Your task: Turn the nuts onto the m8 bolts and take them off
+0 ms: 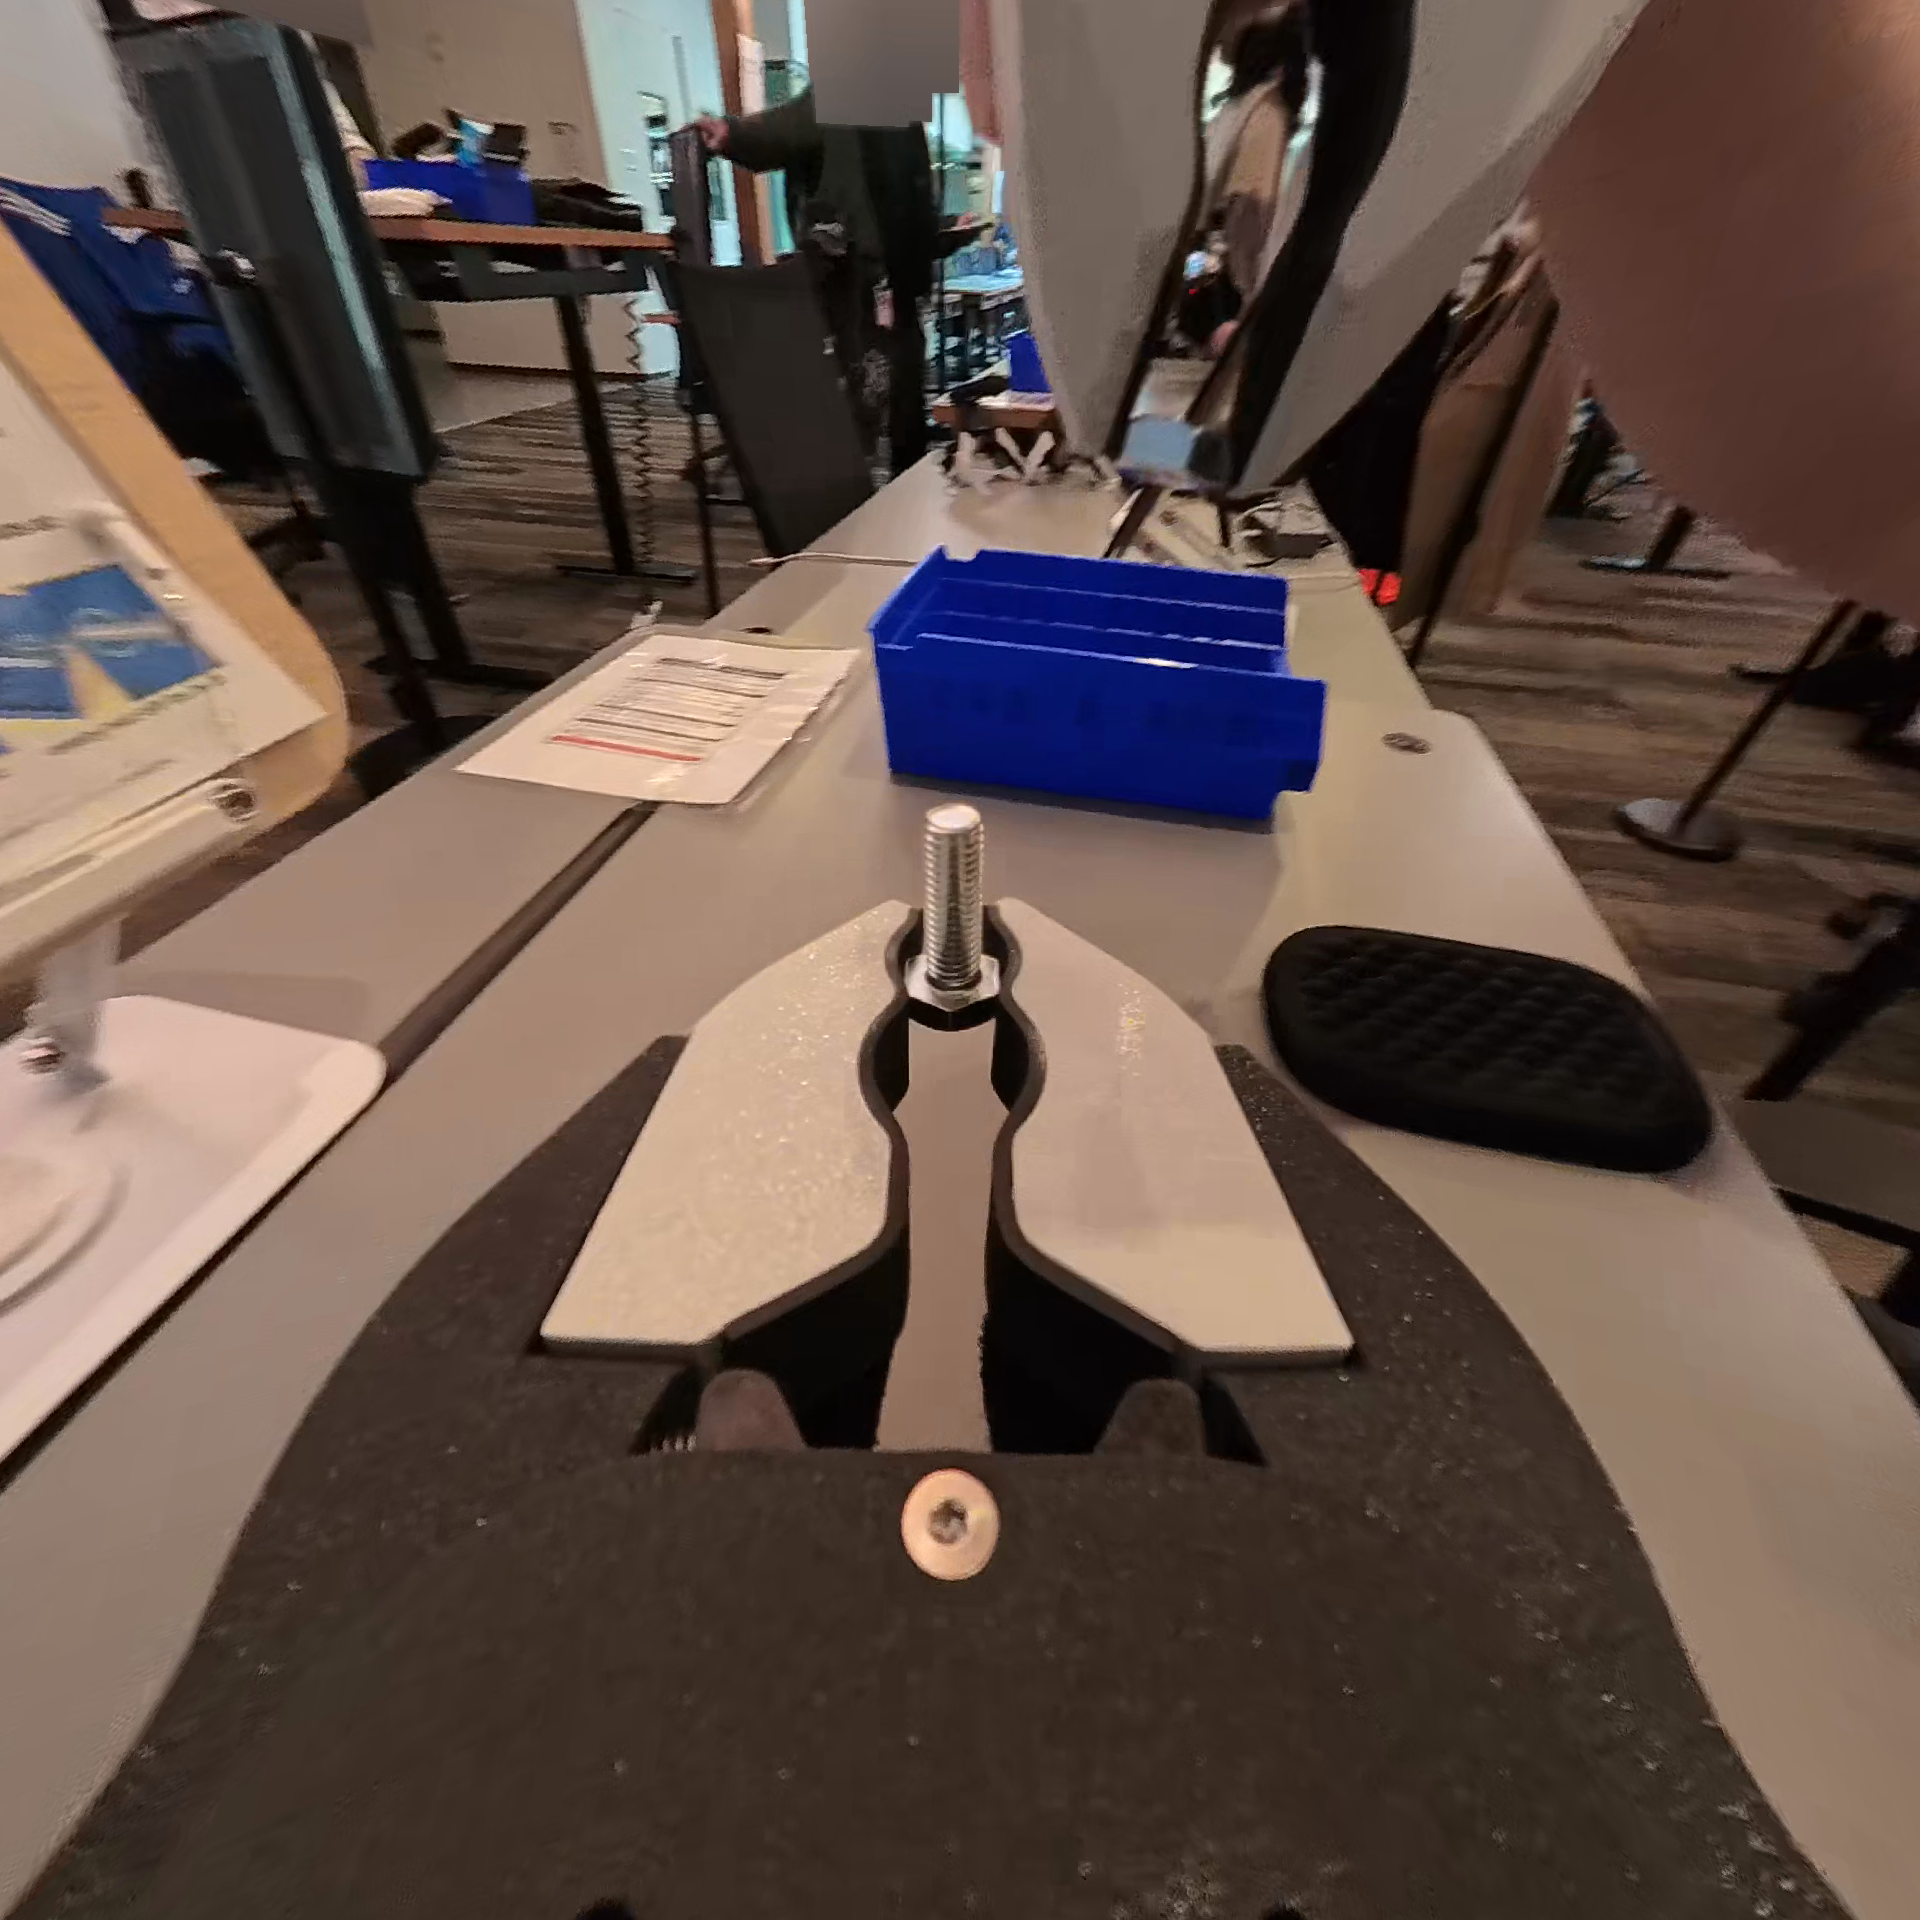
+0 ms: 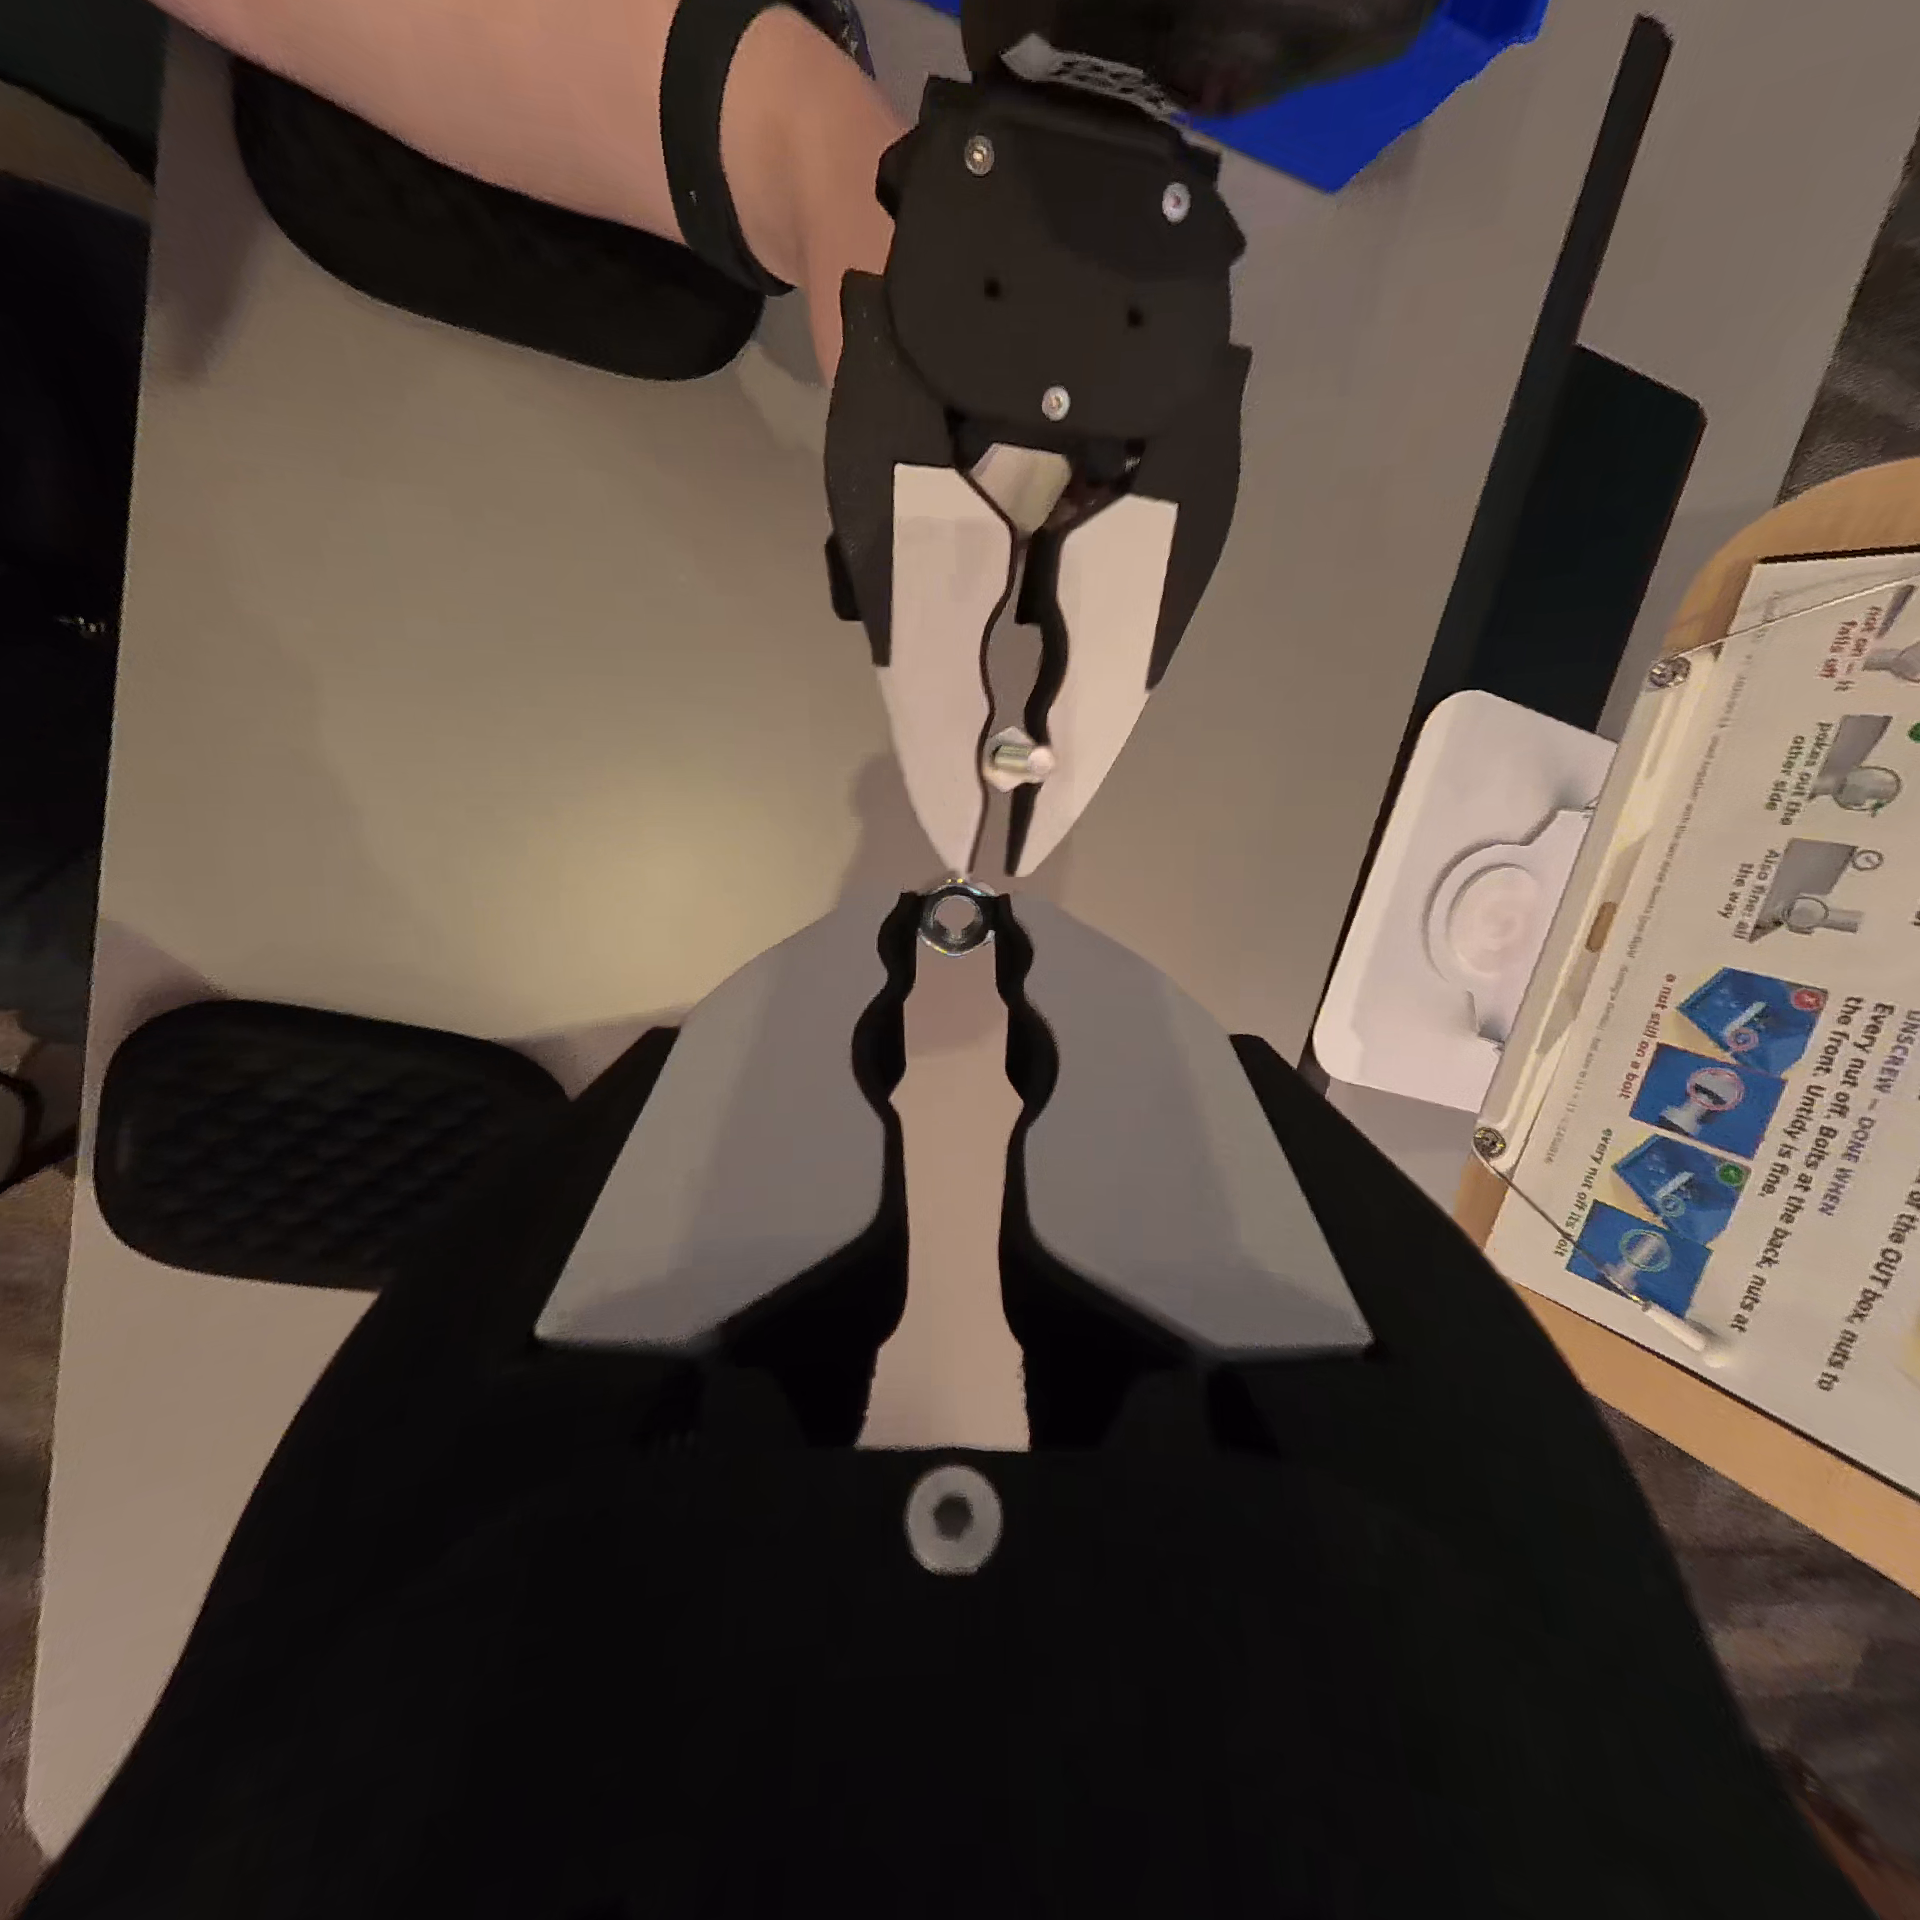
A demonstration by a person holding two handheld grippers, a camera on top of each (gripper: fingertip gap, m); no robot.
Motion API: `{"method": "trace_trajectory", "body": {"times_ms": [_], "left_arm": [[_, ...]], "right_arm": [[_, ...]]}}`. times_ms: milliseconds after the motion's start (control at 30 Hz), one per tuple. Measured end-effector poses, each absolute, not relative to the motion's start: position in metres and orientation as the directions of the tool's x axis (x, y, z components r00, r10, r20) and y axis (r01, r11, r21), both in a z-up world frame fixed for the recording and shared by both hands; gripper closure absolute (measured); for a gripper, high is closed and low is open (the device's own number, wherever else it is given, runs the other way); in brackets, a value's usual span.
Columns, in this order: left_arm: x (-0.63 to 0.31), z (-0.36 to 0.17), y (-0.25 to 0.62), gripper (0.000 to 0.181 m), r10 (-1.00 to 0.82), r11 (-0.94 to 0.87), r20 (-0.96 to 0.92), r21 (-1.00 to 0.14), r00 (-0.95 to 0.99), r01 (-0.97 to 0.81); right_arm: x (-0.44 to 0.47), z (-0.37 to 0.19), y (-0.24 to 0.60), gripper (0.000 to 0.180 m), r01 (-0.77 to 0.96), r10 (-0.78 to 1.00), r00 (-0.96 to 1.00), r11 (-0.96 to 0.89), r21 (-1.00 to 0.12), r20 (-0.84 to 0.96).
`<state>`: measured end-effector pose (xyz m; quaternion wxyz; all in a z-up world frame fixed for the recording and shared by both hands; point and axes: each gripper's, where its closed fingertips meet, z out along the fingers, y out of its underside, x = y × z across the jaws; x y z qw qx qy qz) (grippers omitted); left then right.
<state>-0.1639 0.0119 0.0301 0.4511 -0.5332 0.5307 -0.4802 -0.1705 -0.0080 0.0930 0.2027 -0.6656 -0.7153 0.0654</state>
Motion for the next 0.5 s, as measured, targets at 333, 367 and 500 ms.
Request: {"method": "trace_trajectory", "body": {"times_ms": [333,367,500], "left_arm": [[-0.156,0.039,-0.018,0.17,-0.99,-0.066,0.085,-0.984,-0.112,-0.167],[-0.155,0.04,-0.02,0.17,-0.989,-0.062,0.083,-0.984,-0.12,-0.169],[-0.155,0.041,-0.025,0.17,-0.988,-0.046,0.071,-0.983,-0.139,-0.177]], "right_arm": [[-0.183,0.08,-0.015,0.166,0.967,0.984,-0.125,0.149,-0.206,0.125],[-0.183,0.079,-0.016,0.166,0.967,0.984,-0.13,0.153,-0.202,0.125],[-0.185,0.079,-0.02,0.166,0.967,0.984,-0.14,0.159,-0.198,0.108]]}}
